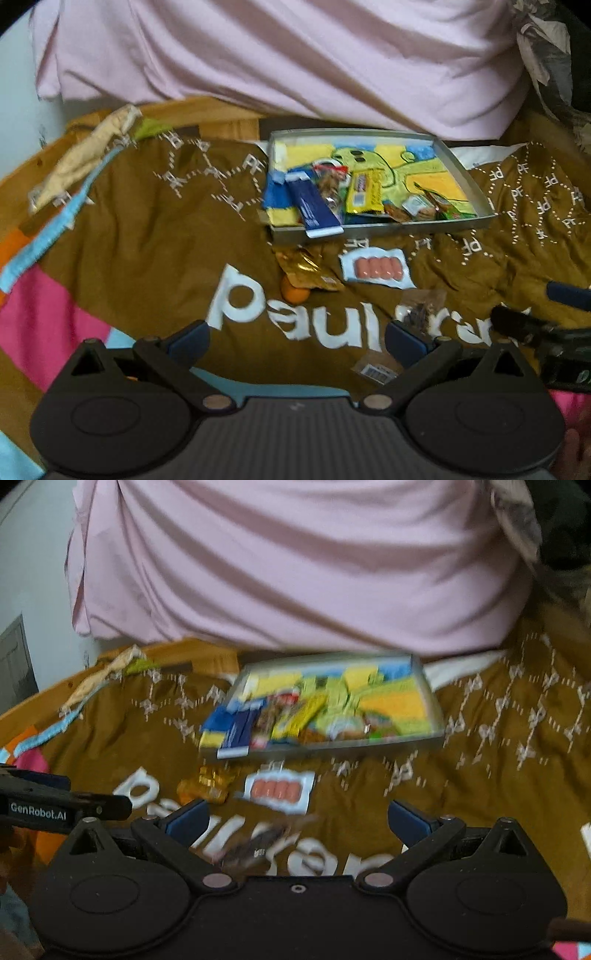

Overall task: Organize snacks
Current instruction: 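Withdraw both open tools from the tray back toward the snack pile, then grasp dark wrapped stick snack beside sausage pack with right tool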

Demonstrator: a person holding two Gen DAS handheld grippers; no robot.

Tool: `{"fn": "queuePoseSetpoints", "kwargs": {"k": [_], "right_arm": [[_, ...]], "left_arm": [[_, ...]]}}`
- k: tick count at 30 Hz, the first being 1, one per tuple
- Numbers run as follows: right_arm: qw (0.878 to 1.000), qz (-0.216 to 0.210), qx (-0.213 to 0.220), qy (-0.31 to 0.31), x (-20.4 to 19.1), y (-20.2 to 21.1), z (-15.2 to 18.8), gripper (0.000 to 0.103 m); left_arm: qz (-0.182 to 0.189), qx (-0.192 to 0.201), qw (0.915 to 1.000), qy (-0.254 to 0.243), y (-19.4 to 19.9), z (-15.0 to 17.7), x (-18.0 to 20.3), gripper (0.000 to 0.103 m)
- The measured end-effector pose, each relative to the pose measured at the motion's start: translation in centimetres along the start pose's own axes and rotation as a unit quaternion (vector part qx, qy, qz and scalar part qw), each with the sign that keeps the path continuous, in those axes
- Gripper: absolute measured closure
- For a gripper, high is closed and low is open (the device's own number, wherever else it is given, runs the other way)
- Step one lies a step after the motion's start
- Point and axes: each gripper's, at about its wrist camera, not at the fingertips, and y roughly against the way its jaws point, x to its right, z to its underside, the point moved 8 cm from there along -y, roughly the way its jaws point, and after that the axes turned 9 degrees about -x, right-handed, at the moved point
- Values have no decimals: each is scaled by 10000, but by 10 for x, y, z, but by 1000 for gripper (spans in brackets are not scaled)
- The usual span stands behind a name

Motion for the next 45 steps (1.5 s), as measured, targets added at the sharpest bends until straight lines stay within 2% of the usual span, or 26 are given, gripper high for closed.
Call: {"fn": "queuePoseSetpoints", "kwargs": {"k": [6, 10, 16, 21, 24, 29, 31, 35, 38, 41, 45], "right_arm": [[9990, -118, -427, -81, -2, -16, 7, 1], [9963, -328, -773, -200, -5, -26, 14, 1], [9892, -880, -1163, -144, -21, -37, 23, 1], [9814, -1371, -1345, 1, -39, -47, 24, 3], [9759, -1538, -1545, -15, -45, -57, 26, 10], [9735, -1471, -1741, -204, -41, -79, 22, 22], [9695, -1559, -1826, -490, -37, -89, 19, 31], [9674, -1529, -1846, -818, -28, -104, 15, 56], [9658, -1554, -1833, -975, -25, -114, 12, 62], [9673, -1540, -1817, -870, -27, -119, 8, 71], [9674, -1582, -1879, -611, -27, -123, 0, 78]], "left_arm": [[199, -192, 9996, 46, -9, 3, -3, 0], [367, -371, 9983, 267, -15, 1, -9, 0], [566, -544, 9949, 633, -29, -10, -21, 0], [833, -505, 9925, 739, -42, -22, -24, 0], [1019, -502, 9907, 753, -49, -27, -22, 0], [1273, -536, 9885, 610, -59, -32, -16, 0], [1321, -500, 9884, 556, -64, -36, -15, 0], [1511, -383, 9860, 596, -75, -47, -14, 1], [1563, -295, 9857, 559, -85, -58, -13, 1], [1454, -294, 9886, 244, -99, -68, -6, 6], [1424, -449, 9888, 42, -117, -72, 2, 20]]}}
